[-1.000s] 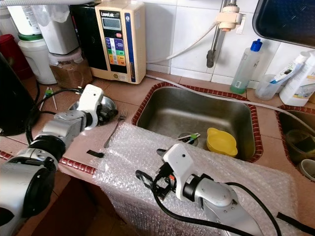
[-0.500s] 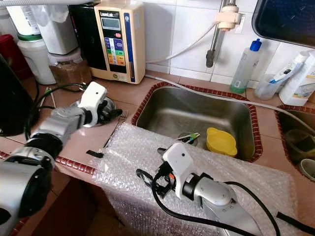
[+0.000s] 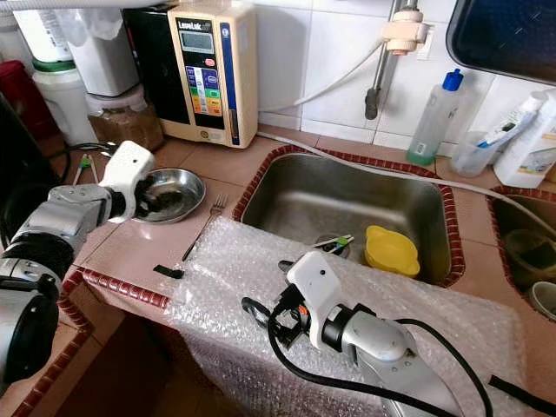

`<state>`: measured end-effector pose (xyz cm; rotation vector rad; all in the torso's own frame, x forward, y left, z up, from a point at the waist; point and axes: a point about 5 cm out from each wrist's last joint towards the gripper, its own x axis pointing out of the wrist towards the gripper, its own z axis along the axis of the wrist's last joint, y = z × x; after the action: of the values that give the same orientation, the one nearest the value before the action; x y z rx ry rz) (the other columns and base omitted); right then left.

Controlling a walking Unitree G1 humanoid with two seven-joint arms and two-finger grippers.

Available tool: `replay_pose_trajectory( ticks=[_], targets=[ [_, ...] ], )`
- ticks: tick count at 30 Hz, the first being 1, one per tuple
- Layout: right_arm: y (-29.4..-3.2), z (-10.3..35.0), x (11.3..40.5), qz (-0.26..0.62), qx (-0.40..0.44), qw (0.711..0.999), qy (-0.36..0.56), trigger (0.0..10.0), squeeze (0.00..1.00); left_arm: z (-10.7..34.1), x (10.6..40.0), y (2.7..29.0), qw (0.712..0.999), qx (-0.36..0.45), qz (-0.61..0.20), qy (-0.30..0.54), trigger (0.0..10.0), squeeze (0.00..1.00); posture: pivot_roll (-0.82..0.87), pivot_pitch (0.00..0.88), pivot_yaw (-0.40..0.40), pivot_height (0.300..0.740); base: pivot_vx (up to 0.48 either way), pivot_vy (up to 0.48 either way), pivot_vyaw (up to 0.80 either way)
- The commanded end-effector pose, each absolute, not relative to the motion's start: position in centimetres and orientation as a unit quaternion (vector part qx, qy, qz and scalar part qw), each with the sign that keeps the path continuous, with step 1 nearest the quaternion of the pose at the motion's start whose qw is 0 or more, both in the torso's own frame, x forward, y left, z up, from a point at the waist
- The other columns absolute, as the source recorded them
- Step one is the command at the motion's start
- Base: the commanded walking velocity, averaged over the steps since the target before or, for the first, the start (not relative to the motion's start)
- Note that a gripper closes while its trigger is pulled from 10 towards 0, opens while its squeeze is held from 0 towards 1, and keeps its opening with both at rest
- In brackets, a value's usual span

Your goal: Kitchen organization

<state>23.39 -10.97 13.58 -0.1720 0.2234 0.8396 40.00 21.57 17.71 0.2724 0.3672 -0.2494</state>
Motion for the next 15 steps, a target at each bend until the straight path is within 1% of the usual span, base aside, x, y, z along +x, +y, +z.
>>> replay_pose_trajectory(
  ticks=[1, 5, 6, 8, 11, 13, 15],
  targets=[
    [-10.8, 13.7, 23.5, 0.413, -0.091, 0.900, 0.104, 10.0, 0.00, 17.3, 40.0, 21.6, 0.973, 0.104, -0.092, 0.182, 10.0, 0.00, 0.03, 0.000, 0.038, 0.740, 0.000, 0.000, 0.00],
    [-10.9, 13.8, 23.6, 0.410, -0.095, 0.901, 0.103, 10.0, 0.00, 16.6, 39.9, 21.2, 0.971, 0.103, -0.091, 0.194, 10.0, 0.00, 0.02, 0.000, 0.042, 0.740, 0.000, 0.000, 0.00],
    [-11.0, 13.8, 23.6, 0.407, -0.096, 0.903, 0.102, 10.0, 0.00, 15.9, 39.8, 21.1, 0.972, 0.082, -0.078, 0.205, 10.0, 0.00, 0.02, 0.000, 0.043, 0.740, 0.000, 0.000, 0.00],
    [-11.1, 13.9, 23.6, 0.399, -0.097, 0.907, 0.095, 10.0, 0.00, 15.2, 39.5, 21.1, 0.972, 0.065, -0.066, 0.215, 10.0, 0.00, 0.01, 0.000, 0.047, 0.740, 0.000, 0.000, 0.00],
    [-11.2, 14.0, 23.7, 0.395, -0.100, 0.909, 0.088, 10.0, 0.00, 14.8, 39.4, 21.1, 0.973, 0.056, -0.052, 0.218, 10.0, 0.00, 0.01, 0.000, 0.048, 0.740, 0.000, 0.000, 0.00],
    [-11.2, 14.2, 23.8, 0.391, -0.100, 0.911, 0.083, 10.0, 0.00, 14.4, 39.3, 21.5, 0.975, 0.045, -0.023, 0.217, 10.0, 0.00, 0.01, 0.000, 0.047, 0.740, 0.000, 0.000, 0.00],
    [-11.3, 14.2, 23.9, 0.390, -0.102, 0.912, 0.082, 10.0, 0.00, 14.2, 39.2, 21.6, 0.975, 0.044, -0.014, 0.218, 10.0, 0.00, 0.01, 0.000, 0.047, 0.740, 0.000, 0.000, 0.00]
  ],
)
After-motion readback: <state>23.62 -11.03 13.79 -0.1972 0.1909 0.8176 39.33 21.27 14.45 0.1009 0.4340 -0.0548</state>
